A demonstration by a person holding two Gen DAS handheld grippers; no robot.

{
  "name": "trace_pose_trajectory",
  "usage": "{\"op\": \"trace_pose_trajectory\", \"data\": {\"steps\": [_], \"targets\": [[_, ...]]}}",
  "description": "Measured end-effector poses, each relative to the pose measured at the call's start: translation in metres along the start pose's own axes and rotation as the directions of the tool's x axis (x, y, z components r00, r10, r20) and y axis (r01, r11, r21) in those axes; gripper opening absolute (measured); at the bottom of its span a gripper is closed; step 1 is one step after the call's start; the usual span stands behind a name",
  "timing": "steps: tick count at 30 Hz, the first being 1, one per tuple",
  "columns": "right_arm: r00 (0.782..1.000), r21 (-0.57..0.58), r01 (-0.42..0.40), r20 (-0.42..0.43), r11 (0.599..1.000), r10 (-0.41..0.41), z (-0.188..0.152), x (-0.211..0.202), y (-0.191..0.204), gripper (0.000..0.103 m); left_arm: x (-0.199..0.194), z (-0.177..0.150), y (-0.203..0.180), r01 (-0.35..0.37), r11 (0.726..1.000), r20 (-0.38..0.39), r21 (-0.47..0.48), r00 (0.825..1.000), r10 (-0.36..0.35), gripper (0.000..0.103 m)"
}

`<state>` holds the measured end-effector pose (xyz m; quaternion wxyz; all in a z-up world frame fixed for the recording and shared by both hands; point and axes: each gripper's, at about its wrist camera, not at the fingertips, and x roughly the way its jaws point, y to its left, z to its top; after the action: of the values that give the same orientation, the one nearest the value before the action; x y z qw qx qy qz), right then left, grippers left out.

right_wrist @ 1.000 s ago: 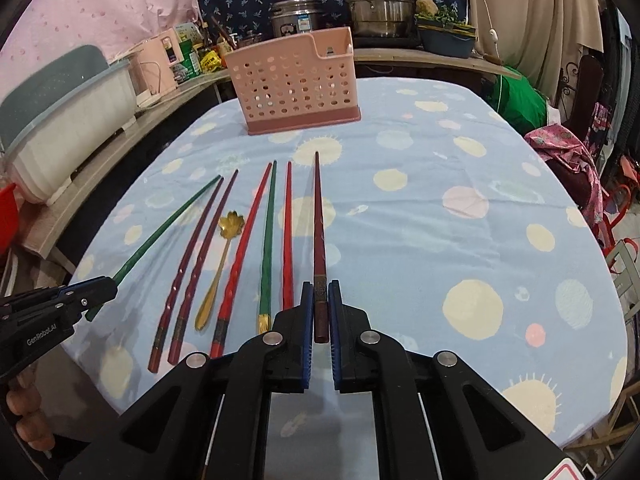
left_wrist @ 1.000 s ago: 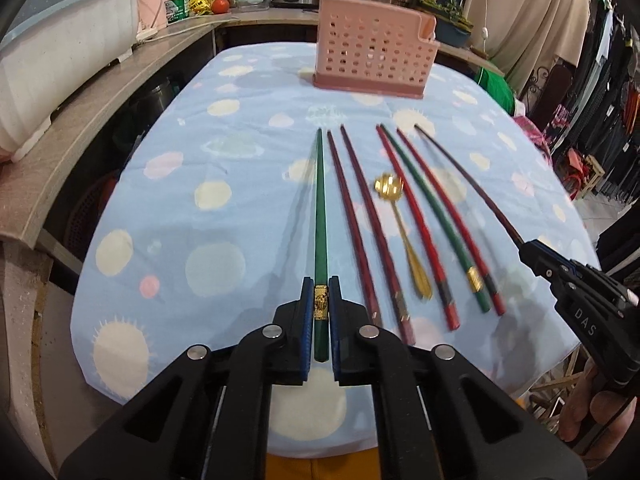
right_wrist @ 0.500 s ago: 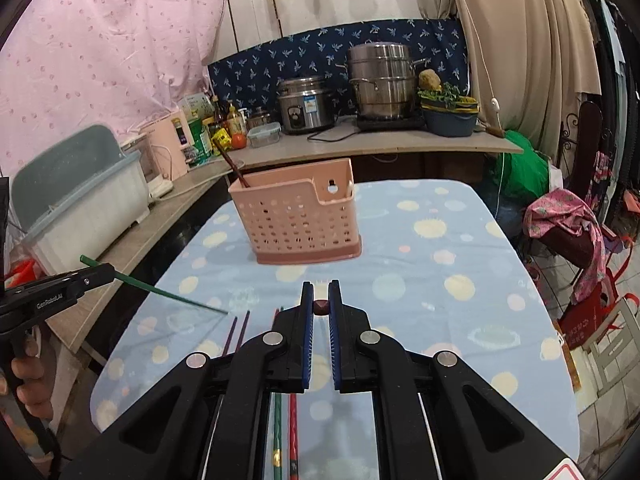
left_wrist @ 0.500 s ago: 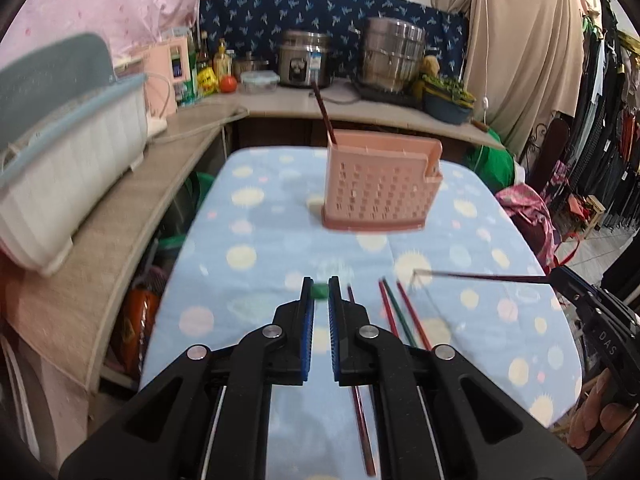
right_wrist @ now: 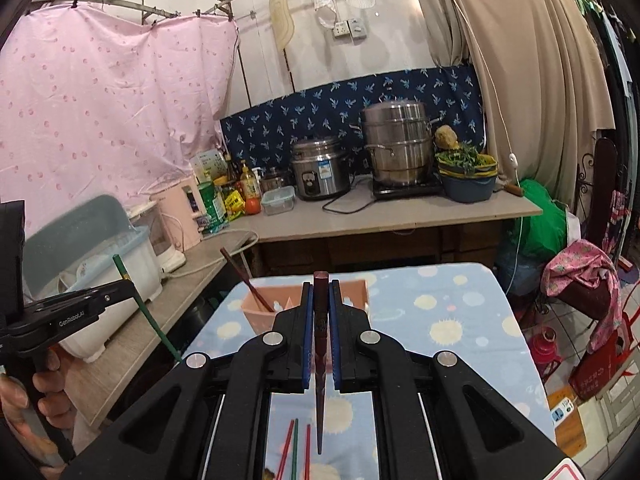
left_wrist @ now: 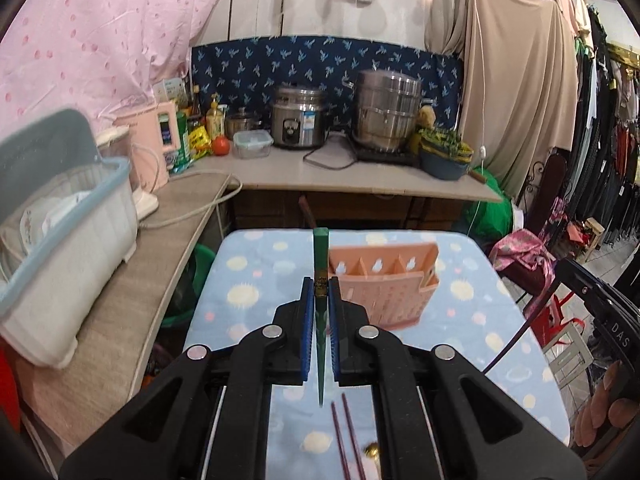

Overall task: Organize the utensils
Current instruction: 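Lift both chopsticks to the pink holder and open both tools to drop them in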

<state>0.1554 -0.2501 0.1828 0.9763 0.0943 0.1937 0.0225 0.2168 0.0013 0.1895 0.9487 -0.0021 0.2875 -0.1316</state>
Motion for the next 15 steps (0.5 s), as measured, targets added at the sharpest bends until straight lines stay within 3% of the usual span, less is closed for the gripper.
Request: {"op": "trace_pose_trajectory", "data": {"steps": [8,15], "targets": [[0.99,0.007,-0.017,0.138,1.0,0.016,0.07,0.017,0.007,0.007,0.0,0.074,-0.01,0.0,1.0,0.14,-0.017,0.99,0.002,0.007],[0.979,0.023,-0.029,0.201,0.999,0.024,0.108,0.048,0.01,0.007,0.021,0.111,-0.021,-0.012,1.0,0.227,-0.012,0.974,0.014,0.007]]}}
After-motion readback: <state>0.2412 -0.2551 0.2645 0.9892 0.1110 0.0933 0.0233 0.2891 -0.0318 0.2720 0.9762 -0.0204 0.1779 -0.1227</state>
